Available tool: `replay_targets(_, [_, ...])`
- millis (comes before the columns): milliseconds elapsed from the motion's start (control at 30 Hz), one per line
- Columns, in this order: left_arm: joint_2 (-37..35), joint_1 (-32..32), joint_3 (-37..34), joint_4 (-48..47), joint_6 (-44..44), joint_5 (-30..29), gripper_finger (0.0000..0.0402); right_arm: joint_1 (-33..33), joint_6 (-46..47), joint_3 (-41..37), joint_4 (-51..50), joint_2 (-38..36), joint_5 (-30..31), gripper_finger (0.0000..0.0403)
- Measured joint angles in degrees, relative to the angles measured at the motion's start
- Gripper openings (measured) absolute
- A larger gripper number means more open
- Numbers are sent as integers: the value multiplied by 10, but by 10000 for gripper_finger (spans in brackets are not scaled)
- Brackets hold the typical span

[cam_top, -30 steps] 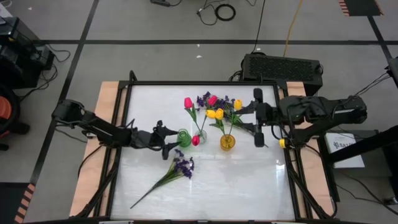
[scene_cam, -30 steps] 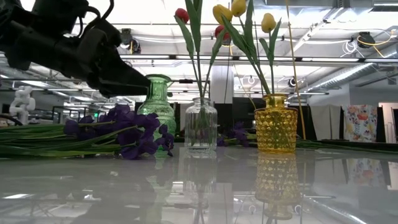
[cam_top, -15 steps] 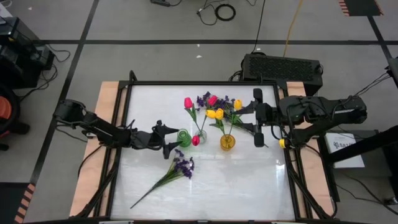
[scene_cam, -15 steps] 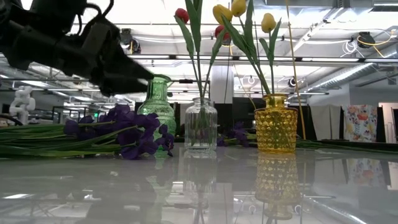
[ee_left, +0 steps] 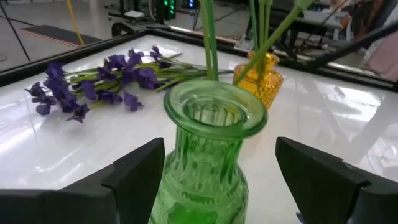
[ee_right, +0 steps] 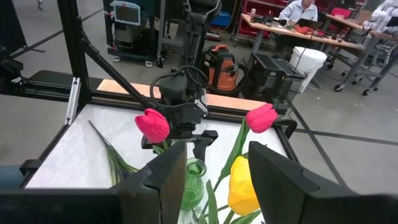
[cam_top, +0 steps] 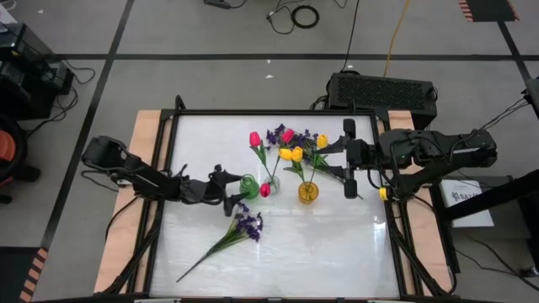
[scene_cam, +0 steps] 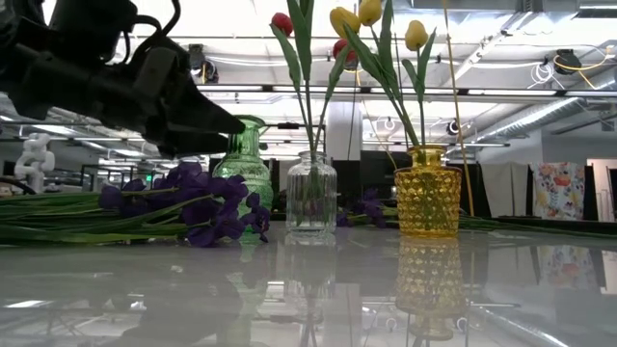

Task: Sort flowers into vase by color
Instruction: Adjust the green vase on the table

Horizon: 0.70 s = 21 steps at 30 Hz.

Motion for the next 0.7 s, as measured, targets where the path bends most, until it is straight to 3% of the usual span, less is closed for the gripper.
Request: replay_targets(700, [39, 1, 3, 66, 60, -3, 314, 0, -19, 0, -1, 0, -2, 164])
